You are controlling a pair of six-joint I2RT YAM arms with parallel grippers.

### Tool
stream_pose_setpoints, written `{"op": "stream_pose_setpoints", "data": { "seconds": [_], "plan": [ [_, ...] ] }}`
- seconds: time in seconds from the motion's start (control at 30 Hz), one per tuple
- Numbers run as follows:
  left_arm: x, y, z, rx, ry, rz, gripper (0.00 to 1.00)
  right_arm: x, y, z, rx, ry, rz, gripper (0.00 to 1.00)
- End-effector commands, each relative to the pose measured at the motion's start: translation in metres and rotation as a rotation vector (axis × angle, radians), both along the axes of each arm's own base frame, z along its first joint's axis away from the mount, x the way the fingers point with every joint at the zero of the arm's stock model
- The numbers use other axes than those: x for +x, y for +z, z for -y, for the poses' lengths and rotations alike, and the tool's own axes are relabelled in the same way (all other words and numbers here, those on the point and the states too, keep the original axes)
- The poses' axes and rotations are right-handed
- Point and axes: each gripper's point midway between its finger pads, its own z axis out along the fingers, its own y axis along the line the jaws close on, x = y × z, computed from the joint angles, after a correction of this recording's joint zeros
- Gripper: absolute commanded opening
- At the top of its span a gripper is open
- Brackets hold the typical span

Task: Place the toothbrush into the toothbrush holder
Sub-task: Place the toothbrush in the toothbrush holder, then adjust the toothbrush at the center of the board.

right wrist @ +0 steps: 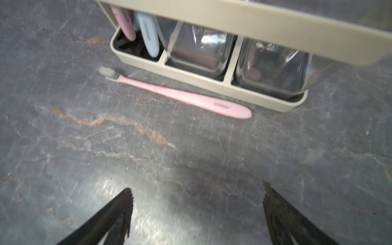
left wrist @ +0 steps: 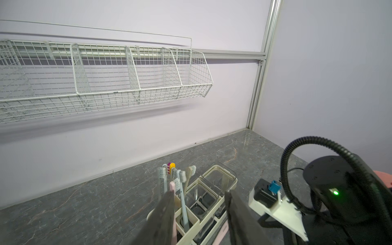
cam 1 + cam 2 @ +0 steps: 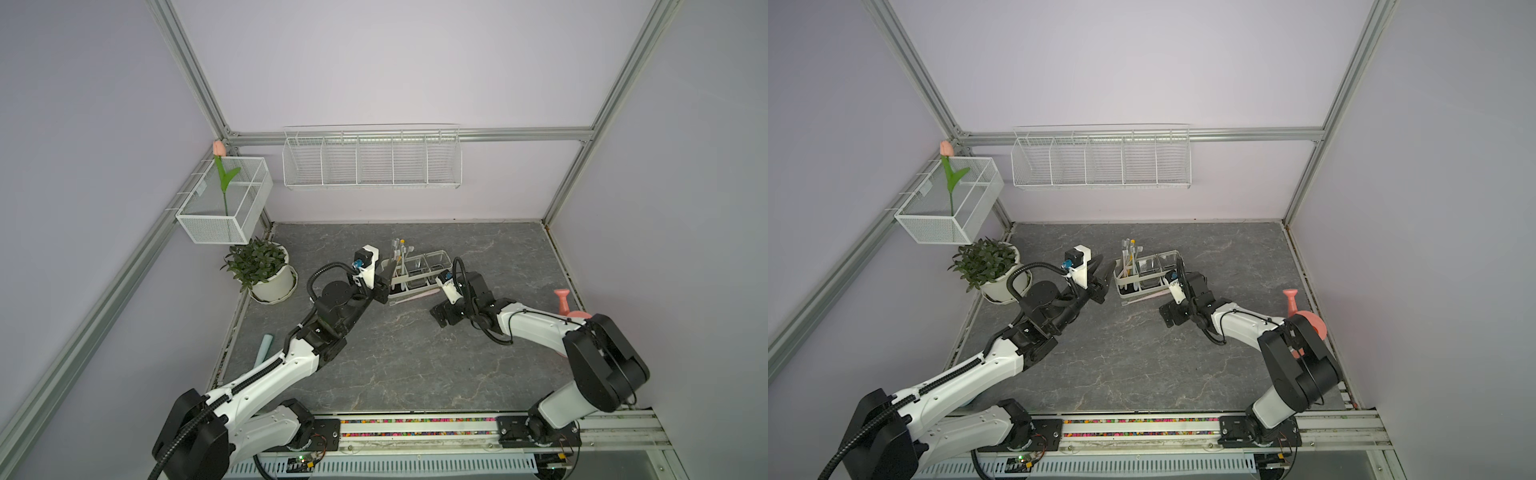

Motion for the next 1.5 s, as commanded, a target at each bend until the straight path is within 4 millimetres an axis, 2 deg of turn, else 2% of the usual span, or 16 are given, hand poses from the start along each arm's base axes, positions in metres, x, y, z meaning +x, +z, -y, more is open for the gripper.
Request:
{"op": "stream_pose_setpoints", "data": {
  "seconds": [0.0, 0.17, 0.27, 0.33, 0.57, 0.7, 1.1, 1.47],
  "plan": [
    [-0.006, -0.012, -0.008, 0.032, 0.018, -0.063, 0.44, 0.022, 0.01, -0.018, 0.099, 0.048, 0.047, 0.97],
    [-0.022, -0.017, -0.023, 0.001, 0.021, -0.097, 0.44, 0.023, -0.002, -0.029, 0.159, 0.104, 0.008, 0.97],
    [-0.033, -0.019, -0.033, -0.012, 0.024, -0.099, 0.44, 0.026, -0.011, -0.027, 0.165, 0.097, -0.018, 0.97],
    [-0.037, -0.021, -0.039, -0.01, 0.031, -0.103, 0.45, 0.037, -0.005, -0.029, 0.172, 0.088, -0.006, 0.97],
    [-0.048, -0.036, -0.045, 0.089, 0.02, -0.117, 0.46, 0.053, -0.015, -0.023, 0.14, 0.047, -0.027, 0.97],
    [-0.058, -0.032, -0.051, 0.073, 0.004, -0.078, 0.47, 0.057, -0.022, -0.021, 0.129, 0.035, -0.046, 0.97],
    [-0.061, -0.04, -0.059, 0.058, 0.028, -0.069, 0.49, 0.057, -0.034, -0.022, 0.12, 0.032, -0.082, 0.96],
    [-0.062, -0.038, -0.062, 0.044, 0.036, -0.062, 0.5, 0.062, -0.043, -0.03, 0.119, 0.061, -0.118, 0.97]
  ]
}}
